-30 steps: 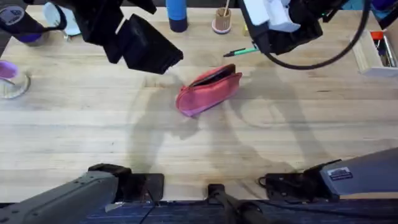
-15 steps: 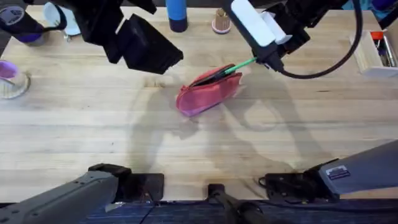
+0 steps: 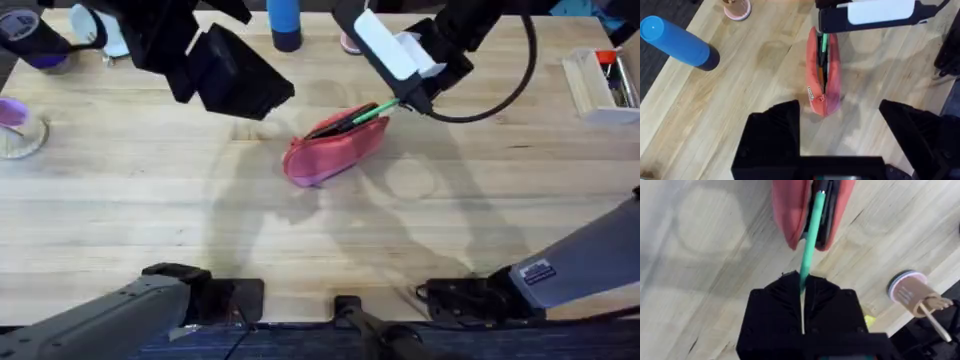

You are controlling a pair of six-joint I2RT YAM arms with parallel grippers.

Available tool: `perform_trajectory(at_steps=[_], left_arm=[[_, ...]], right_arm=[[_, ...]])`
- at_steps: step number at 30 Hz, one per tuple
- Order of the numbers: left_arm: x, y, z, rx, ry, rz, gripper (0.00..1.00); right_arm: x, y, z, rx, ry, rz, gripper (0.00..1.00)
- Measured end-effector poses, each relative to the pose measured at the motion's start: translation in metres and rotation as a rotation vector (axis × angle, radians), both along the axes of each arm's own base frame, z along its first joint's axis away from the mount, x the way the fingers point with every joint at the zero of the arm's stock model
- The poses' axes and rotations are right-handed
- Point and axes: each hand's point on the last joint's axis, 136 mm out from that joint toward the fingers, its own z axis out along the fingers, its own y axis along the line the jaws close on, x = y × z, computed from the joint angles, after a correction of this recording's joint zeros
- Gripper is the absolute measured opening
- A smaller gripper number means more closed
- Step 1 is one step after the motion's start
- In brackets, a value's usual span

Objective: Unzip the bag, pick up the pens from the table one at a time and place them inside, then zip the bag closed.

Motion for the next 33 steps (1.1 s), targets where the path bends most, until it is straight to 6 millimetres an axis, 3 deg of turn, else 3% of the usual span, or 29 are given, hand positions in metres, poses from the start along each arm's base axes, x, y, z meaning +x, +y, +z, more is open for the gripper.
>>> perform_trajectory(at_steps=[6,13,21,22,25,29,30,33], left_arm=[[0.000,0.000,0.000,0.000,0.000,0.000,0.993],[0.000,0.000,0.000,0.000,0.000,0.000,0.993],[0.000,0.000,0.000,0.000,0.000,0.000,0.993],[0.000,0.000,0.000,0.000,0.000,0.000,0.993],[0.000,0.000,0.000,0.000,0.000,0.000,0.992],[0.001,0.000,0.000,0.000,-0.003,0.000,0.993],[0.001,0.000,0.000,-0.001,-0.004,0.000,0.993],[0.001,0.000,0.000,-0.001,-0.004,0.000,0.994]], right_arm=[[0.002,0.022,-0.009,0.012,-0.005,0.052,0.031],[-0.006,0.050,-0.048,-0.020,0.078,0.126,0.031],[-0.022,0.084,-0.050,0.013,0.083,0.210,0.031],[-0.023,0.086,-0.050,0.015,0.085,0.212,0.062],[-0.025,0.089,-0.049,0.025,0.090,0.219,0.360],[-0.026,0.091,-0.049,0.034,0.091,0.219,0.905],[-0.026,0.091,-0.049,0.035,0.091,0.221,0.973],[-0.026,0.091,-0.049,0.034,0.094,0.220,0.996]])
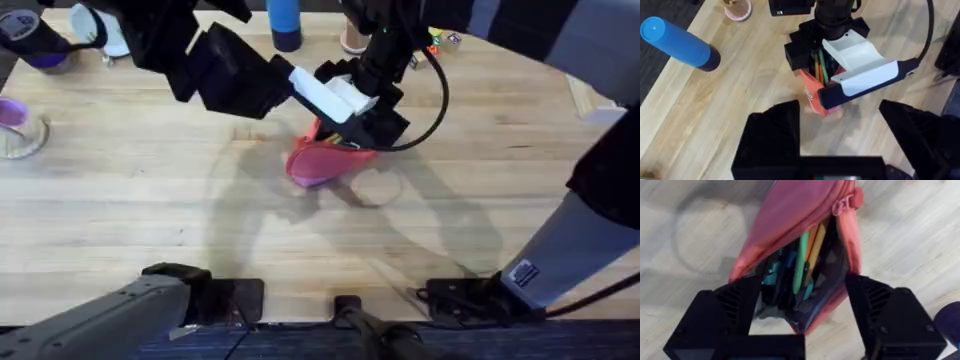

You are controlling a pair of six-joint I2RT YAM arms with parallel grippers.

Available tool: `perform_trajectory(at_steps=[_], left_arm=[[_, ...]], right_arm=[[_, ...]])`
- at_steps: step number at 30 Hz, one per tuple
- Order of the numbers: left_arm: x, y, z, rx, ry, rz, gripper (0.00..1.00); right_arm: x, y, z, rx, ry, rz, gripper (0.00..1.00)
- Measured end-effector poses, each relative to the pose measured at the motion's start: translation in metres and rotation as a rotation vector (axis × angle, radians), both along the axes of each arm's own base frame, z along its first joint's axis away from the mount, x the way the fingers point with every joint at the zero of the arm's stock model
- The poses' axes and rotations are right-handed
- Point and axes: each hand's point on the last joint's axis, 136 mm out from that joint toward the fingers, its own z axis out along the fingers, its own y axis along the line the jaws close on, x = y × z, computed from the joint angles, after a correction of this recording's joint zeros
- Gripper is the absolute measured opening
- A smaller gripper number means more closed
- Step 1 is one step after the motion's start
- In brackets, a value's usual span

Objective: Unzip the bag, pick up the pens from the table one at a time and place them inside, then zip the bag closed.

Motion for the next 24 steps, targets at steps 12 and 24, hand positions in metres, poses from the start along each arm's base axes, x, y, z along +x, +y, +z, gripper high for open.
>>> perform_trajectory(at_steps=[12,24], left_arm=[[-0.001,0.005,0.001,0.024,-0.017,0.017,0.993],[-0.034,0.037,0.021,0.077,-0.129,0.110,0.994]], right_arm=[[-0.010,-0.007,0.000,-0.035,0.053,-0.070,0.996],[-0.017,-0.013,0.064,0.049,-0.037,-0.271,0.997]])
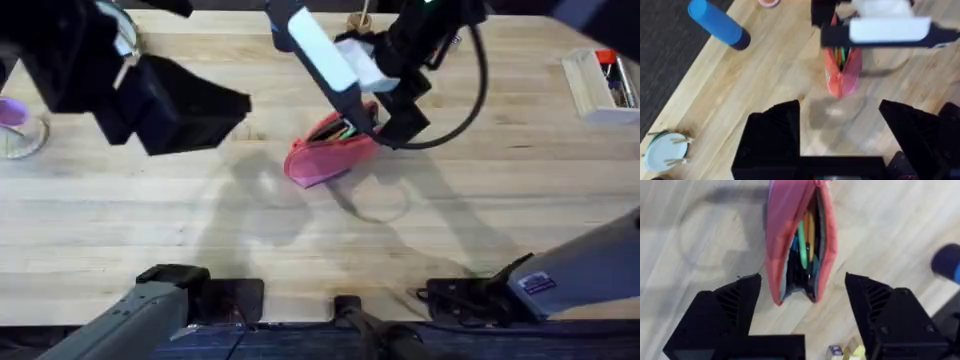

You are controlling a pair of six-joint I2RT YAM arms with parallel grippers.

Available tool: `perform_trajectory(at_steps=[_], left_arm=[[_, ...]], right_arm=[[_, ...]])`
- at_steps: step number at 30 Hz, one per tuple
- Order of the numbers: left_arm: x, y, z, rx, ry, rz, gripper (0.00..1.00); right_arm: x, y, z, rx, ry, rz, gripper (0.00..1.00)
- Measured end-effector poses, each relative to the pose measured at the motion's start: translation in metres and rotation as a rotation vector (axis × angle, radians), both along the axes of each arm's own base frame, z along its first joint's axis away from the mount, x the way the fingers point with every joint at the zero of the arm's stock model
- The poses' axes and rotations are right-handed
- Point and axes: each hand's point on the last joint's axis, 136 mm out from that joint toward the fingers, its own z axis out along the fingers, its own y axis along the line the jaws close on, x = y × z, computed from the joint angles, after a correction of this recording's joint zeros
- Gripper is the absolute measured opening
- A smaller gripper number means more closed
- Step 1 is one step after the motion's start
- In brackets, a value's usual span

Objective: Unzip the bag, pick up the pens from the table one at a time and place them inside, then zip the bag closed.

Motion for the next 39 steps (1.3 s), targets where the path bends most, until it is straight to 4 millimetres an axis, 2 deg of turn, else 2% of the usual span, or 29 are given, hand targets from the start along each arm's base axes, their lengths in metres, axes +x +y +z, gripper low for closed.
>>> perform_trajectory(at_steps=[9,16,22,31,35,39], left_arm=[[0.005,0.015,-0.008,0.003,-0.005,-0.009,0.995],[0.011,0.016,-0.052,-0.054,0.077,-0.067,0.995],[0.021,0.019,-0.091,-0.110,0.111,-0.084,0.995],[0.013,0.029,-0.146,-0.183,0.183,-0.089,0.995],[0.011,0.034,-0.159,-0.228,0.171,-0.085,0.994],[0.022,0.045,-0.162,-0.242,0.129,-0.050,0.994]], right_arm=[[0.006,-0.013,0.035,0.076,-0.040,-0.230,0.997],[0.000,-0.028,0.074,0.161,-0.094,-0.382,0.997],[-0.009,-0.033,0.099,0.230,-0.111,-0.491,0.997],[-0.012,-0.034,0.105,0.257,-0.093,-0.572,0.997],[-0.012,-0.034,0.105,0.258,-0.088,-0.581,0.997],[-0.012,-0.034,0.105,0.260,-0.086,-0.584,0.997]])
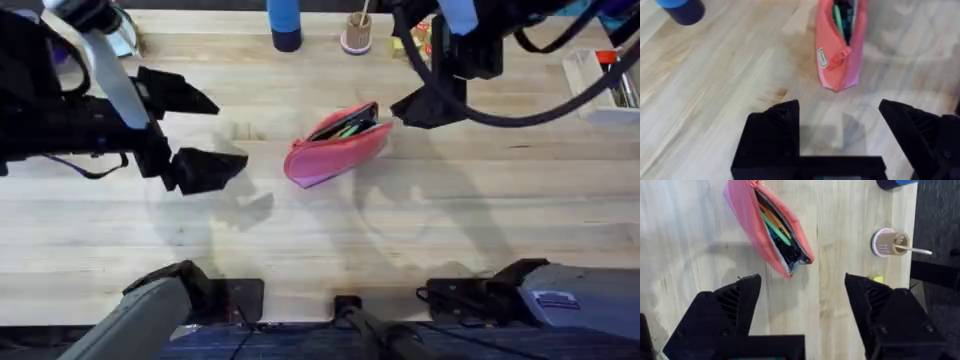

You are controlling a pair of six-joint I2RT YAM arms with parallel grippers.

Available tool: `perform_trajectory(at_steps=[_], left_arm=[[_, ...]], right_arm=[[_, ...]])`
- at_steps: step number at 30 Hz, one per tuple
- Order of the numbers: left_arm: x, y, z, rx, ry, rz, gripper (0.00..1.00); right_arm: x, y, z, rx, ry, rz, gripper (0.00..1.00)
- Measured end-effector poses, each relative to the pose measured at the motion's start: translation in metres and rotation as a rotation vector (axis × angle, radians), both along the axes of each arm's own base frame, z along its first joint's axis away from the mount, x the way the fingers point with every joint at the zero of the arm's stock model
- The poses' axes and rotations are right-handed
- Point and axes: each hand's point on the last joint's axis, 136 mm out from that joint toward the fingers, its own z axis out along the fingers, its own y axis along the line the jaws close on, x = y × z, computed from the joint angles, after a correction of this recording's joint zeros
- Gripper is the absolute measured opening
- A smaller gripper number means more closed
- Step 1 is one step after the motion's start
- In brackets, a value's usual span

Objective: Unzip the bag, pick up the pens from the table one at a time and place them inside, then zip the bag closed.

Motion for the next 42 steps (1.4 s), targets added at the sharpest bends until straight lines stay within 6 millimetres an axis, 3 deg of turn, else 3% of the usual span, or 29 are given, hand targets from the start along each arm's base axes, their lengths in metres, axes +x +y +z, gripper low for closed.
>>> perform_trajectory(at_steps=[8,11,20,27,36,42], left_arm=[[0.006,0.000,0.001,-0.041,-0.014,-0.009,0.993],[-0.003,-0.011,0.006,-0.070,-0.070,-0.095,0.993],[-0.011,-0.018,-0.024,-0.133,-0.009,-0.151,0.993],[-0.009,-0.019,-0.024,-0.158,-0.025,-0.166,0.993],[-0.009,-0.019,-0.023,-0.158,-0.028,-0.168,0.993],[-0.009,-0.019,-0.023,-0.158,-0.029,-0.168,0.993]], right_arm=[[-0.001,0.001,0.000,0.007,0.004,0.001,0.997],[-0.001,0.001,0.000,0.006,0.005,0.001,0.997],[-0.001,0.001,0.000,0.013,0.012,-0.016,0.997],[-0.001,0.002,0.000,0.081,0.094,-0.185,0.997],[-0.019,0.036,-0.006,0.138,0.204,-0.266,0.997],[-0.017,0.066,-0.011,0.190,0.240,-0.300,0.997]])
